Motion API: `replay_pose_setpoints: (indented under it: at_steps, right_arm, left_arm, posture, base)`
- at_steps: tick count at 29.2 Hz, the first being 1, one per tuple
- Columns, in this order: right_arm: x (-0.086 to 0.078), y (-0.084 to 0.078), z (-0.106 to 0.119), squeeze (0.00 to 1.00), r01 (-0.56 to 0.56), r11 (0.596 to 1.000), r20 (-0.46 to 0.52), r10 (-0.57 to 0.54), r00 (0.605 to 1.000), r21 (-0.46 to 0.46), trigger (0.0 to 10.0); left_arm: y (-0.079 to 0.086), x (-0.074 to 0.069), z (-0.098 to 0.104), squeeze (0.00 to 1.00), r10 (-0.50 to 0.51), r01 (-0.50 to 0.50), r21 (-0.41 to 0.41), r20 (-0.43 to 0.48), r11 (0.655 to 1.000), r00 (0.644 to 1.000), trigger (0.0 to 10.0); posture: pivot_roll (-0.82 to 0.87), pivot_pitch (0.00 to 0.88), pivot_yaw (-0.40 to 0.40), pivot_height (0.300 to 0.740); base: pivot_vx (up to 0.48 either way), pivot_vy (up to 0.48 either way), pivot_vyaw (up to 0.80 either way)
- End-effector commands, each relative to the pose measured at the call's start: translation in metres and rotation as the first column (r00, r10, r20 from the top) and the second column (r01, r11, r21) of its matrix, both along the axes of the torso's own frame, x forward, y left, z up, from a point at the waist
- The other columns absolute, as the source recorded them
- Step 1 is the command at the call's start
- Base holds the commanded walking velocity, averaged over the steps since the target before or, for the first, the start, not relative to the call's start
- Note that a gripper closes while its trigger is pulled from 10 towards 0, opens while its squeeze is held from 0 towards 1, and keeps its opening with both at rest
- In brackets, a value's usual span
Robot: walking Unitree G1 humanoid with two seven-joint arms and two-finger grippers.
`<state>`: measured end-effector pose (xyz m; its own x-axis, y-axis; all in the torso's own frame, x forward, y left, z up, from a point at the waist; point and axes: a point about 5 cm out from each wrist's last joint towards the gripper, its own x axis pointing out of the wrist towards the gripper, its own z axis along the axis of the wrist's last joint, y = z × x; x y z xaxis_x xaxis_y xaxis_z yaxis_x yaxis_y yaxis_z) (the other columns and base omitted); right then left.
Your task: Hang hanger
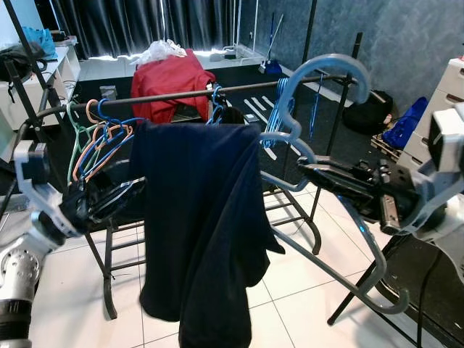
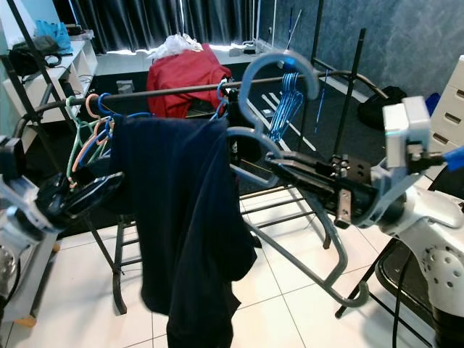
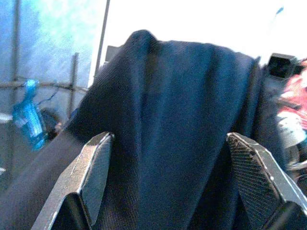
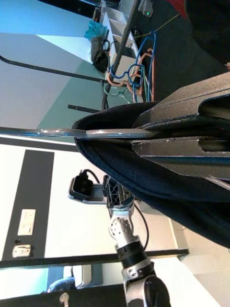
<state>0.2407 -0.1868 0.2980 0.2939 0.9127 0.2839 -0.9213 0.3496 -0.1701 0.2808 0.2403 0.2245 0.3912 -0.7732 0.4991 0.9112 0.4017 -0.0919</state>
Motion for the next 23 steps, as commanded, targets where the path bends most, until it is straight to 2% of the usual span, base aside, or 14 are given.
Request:
replay_pose_setpoints:
  at_steps: [1,2,6,8,10,17,21,22,23]
  right_arm:
    - [-0.004,0.003,0.007,0.00,-0.024,0.999,0.025,0.023,0.999,0.028,0.0]
    - [-0.004,0.003,0.007,0.00,-0.024,0.999,0.025,0.023,0.999,0.028,0.0]
    - [-0.006,0.006,0.005,0.00,-0.046,0.997,0.004,0.046,0.999,0.058,0.0]
    - [-0.006,0.006,0.005,0.00,-0.046,0.997,0.004,0.046,0.999,0.058,0.0]
    - [-0.008,0.009,0.004,0.00,-0.068,0.996,-0.003,0.068,0.998,0.063,0.0]
    - [-0.009,0.016,0.004,0.00,-0.105,0.992,-0.007,0.106,0.994,0.071,0.0]
    - [-0.008,0.019,0.005,0.00,-0.115,0.991,-0.008,0.116,0.993,0.072,0.0]
    - [-0.008,0.020,0.005,0.00,-0.121,0.990,-0.006,0.122,0.993,0.073,0.0]
    - [-0.008,0.022,0.006,0.00,-0.125,0.989,-0.006,0.126,0.992,0.074,0.0]
  left_arm:
    - [-0.005,-0.003,0.000,0.00,-0.025,0.025,-0.032,-0.003,0.999,1.000,10.0]
    - [-0.005,-0.003,0.000,0.00,-0.025,0.025,-0.032,-0.003,0.999,1.000,10.0]
    - [-0.030,-0.006,0.000,0.00,-0.100,0.099,-0.109,-0.011,0.989,0.995,10.0]
    - [-0.030,-0.006,0.000,0.00,-0.100,0.099,-0.109,-0.011,0.989,0.995,10.0]
    - [-0.045,-0.005,-0.001,0.00,-0.124,0.121,-0.112,-0.022,0.986,0.992,10.0]
    - [-0.062,-0.005,-0.001,0.00,-0.162,0.158,-0.100,-0.037,0.982,0.986,10.0]
    - [-0.066,-0.006,0.001,0.00,-0.192,0.186,-0.111,-0.042,0.976,0.981,10.0]
    - [-0.067,-0.007,0.002,0.00,-0.215,0.208,-0.124,-0.042,0.970,0.976,8.1]
    - [-0.070,-0.009,0.003,0.00,-0.236,0.228,-0.137,-0.043,0.964,0.971,0.0]
  posture:
    - [-0.12,0.000,0.021,0.740]
    - [-0.12,0.000,0.021,0.740]
    - [-0.12,0.000,0.026,0.740]
    - [-0.12,0.000,0.026,0.740]
    - [-0.12,0.000,0.028,0.740]
    - [-0.12,0.000,0.029,0.740]
    - [-0.12,0.000,0.029,0.740]
    - [-0.12,0.000,0.030,0.740]
    - [-0.12,0.000,0.030,0.740]
  base:
    - [0.000,0.000,0.00]
    - [0.000,0.000,0.00]
    - [0.000,0.000,0.00]
    - [0.000,0.000,0.00]
    - [0.000,0.000,0.00]
    - [0.000,0.000,0.00]
    - [0.000,0.000,0.00]
    - [0.000,0.000,0.00]
    - [0.000,0.000,0.00]
